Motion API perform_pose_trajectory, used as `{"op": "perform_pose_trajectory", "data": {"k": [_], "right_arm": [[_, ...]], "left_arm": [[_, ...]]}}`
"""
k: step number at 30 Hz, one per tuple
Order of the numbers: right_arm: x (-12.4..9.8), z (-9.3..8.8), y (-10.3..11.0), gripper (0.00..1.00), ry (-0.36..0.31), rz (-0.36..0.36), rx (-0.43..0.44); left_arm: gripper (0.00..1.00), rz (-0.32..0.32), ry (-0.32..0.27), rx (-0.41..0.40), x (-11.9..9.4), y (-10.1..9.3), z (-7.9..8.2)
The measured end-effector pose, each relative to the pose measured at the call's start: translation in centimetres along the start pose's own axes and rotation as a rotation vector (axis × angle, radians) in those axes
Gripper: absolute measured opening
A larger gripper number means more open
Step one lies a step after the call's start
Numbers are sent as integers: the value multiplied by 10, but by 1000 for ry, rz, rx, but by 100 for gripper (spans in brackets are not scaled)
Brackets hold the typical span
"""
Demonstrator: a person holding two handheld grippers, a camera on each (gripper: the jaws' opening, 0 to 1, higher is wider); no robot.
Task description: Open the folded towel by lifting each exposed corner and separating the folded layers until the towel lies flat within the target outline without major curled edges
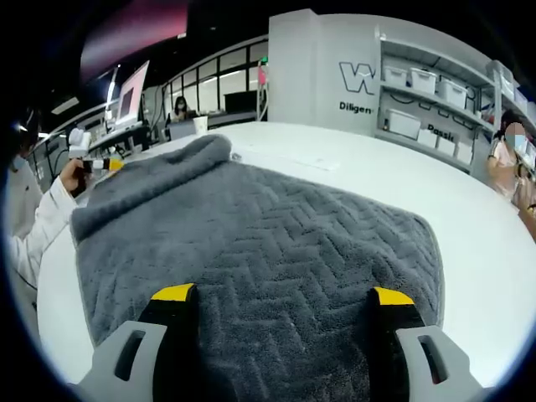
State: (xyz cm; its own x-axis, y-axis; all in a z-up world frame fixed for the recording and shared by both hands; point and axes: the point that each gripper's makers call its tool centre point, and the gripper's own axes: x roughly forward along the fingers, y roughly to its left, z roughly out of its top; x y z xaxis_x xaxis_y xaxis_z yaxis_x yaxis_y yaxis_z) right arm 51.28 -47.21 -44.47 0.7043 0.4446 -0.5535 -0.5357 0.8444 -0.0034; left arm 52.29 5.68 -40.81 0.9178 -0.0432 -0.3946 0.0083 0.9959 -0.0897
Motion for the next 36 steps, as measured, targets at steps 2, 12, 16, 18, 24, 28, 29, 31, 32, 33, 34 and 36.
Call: {"op": "perform_pose_trajectory", "data": {"k": [2,12,16,18,24,28,29,31,32,33,34,36], "right_arm": [[0,0,0,82,0,0,0],[0,0,0,82,1,0,0],[0,0,0,82,6,2,-1],[-1,0,0,82,8,10,-2],[-10,1,1,83,14,45,5],[-22,14,-8,82,-62,17,38],[-27,18,-14,80,-83,7,48],[-35,22,-22,75,-120,-10,71],[-37,22,-24,73,-126,-17,80],[-43,23,-37,72,-157,-62,113],[-46,20,-43,71,-145,-82,132],[-54,16,-62,67,-159,-148,168]], "left_arm": [[55,-51,28,-2,3,-11,-5],[76,-122,18,21,6,-30,-1],[78,-159,-4,14,6,-39,4],[78,-170,-3,13,6,-41,3],[79,-168,3,0,4,-39,2],[86,-192,35,8,5,-45,-5],[87,-195,34,14,5,-46,-4],[87,-198,30,21,4,-48,-3],[87,-202,28,23,3,-49,-3],[88,-212,26,24,3,-51,-2],[88,-219,24,18,3,-52,-2],[90,-230,24,16,3,-54,-2]]}}
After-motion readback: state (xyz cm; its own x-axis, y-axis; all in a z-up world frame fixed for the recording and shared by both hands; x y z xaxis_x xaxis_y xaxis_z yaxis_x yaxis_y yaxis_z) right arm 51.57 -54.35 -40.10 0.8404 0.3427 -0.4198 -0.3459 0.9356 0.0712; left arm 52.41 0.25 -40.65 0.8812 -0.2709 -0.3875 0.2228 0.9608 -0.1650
